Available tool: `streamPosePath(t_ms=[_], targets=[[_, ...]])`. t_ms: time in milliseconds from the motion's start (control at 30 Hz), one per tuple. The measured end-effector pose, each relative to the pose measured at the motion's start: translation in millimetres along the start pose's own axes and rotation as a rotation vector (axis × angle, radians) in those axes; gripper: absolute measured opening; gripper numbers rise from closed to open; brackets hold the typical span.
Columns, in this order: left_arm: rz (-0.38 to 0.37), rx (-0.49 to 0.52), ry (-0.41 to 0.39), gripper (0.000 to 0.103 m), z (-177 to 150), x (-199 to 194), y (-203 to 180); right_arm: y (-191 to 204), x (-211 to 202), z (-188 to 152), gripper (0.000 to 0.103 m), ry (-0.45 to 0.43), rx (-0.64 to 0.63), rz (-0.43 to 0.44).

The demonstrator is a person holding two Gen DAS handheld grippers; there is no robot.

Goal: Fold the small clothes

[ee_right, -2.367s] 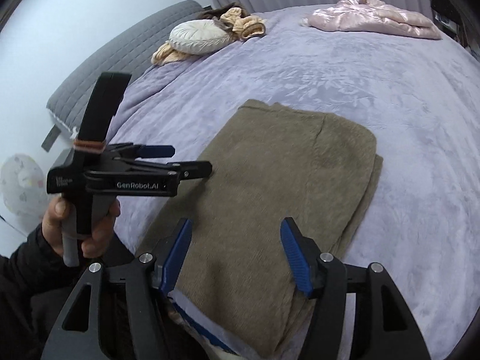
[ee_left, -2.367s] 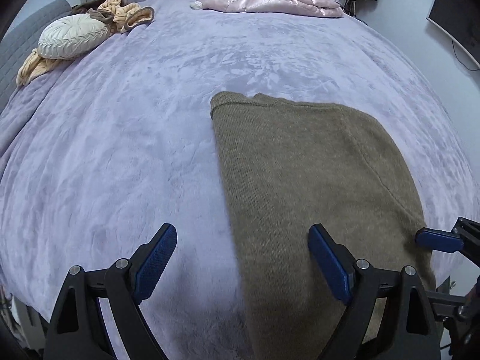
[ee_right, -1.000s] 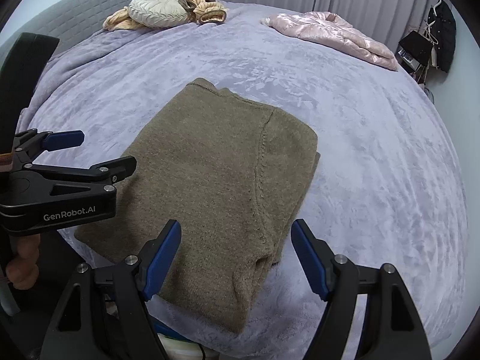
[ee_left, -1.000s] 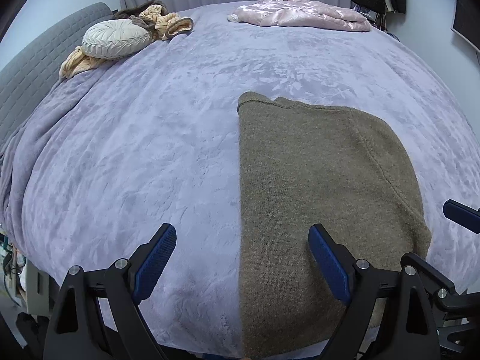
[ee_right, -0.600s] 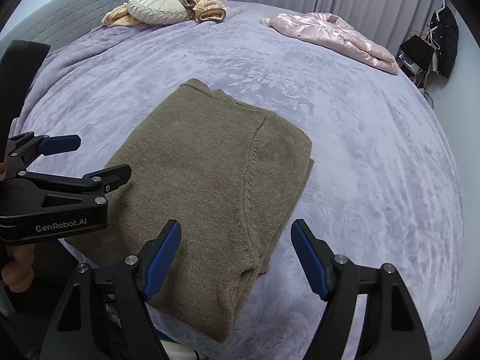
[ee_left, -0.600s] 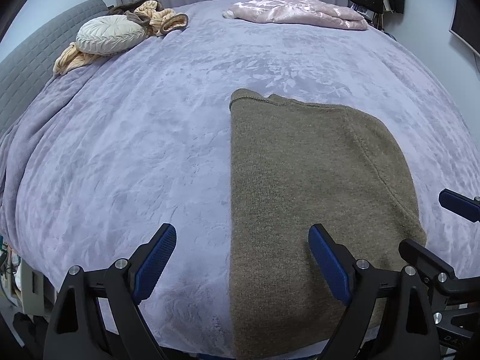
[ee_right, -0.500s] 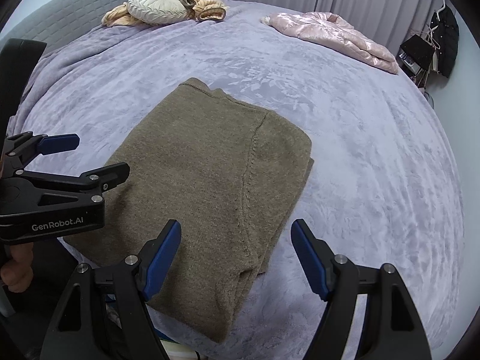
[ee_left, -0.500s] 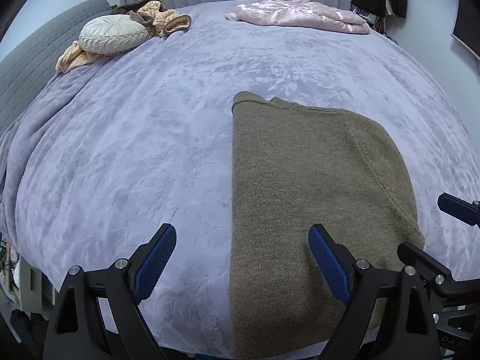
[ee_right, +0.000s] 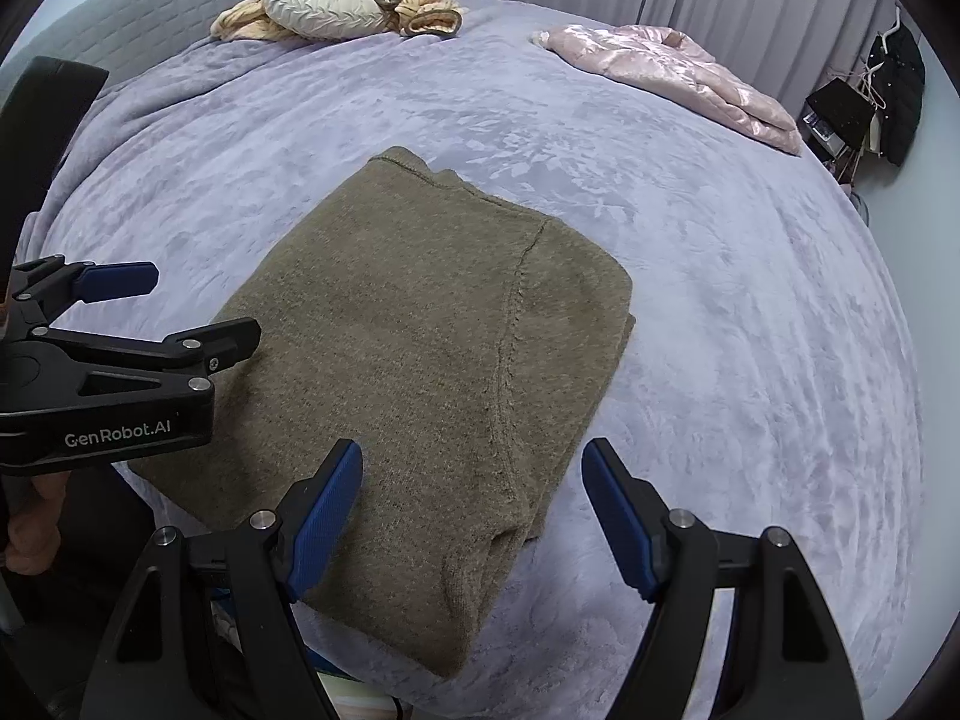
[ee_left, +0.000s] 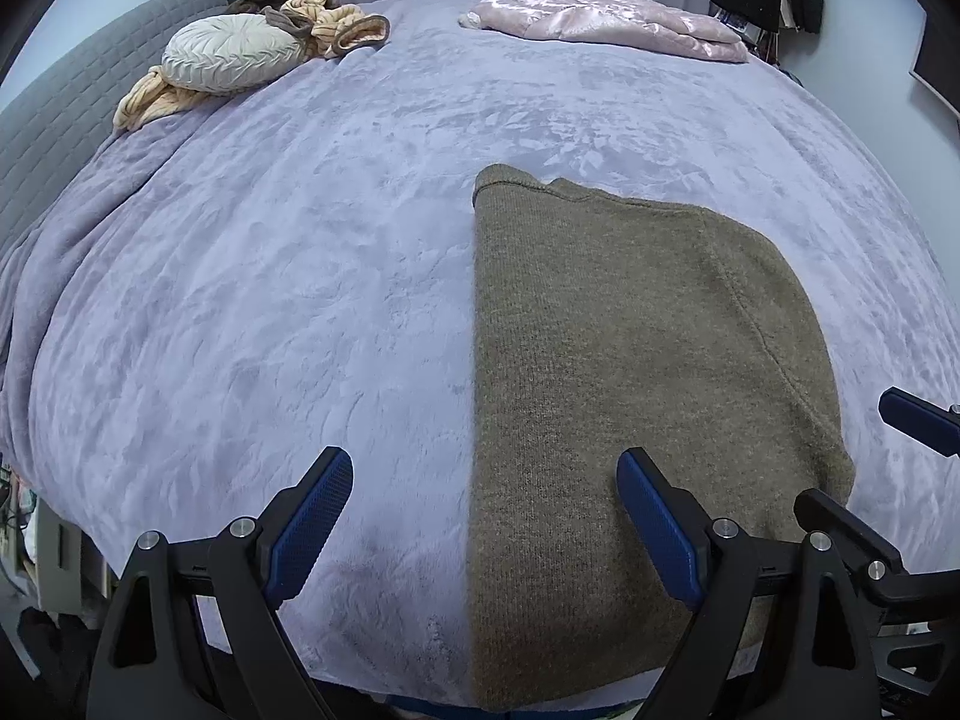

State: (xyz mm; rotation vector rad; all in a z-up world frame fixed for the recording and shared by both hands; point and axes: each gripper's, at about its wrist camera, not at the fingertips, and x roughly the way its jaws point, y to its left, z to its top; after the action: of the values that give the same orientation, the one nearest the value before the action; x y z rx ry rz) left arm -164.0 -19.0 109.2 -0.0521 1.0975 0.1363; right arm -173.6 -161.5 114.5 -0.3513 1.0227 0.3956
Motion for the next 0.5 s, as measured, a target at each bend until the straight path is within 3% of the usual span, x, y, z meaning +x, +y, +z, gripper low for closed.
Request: streamPosePath(t_ms=[500], targets=[[-0.056,-0.019,-0.012,0.09,-1.4,-3.1,17.2,22.3,-1.4,8.1,0.079,0.024,-0.055,-0.034]])
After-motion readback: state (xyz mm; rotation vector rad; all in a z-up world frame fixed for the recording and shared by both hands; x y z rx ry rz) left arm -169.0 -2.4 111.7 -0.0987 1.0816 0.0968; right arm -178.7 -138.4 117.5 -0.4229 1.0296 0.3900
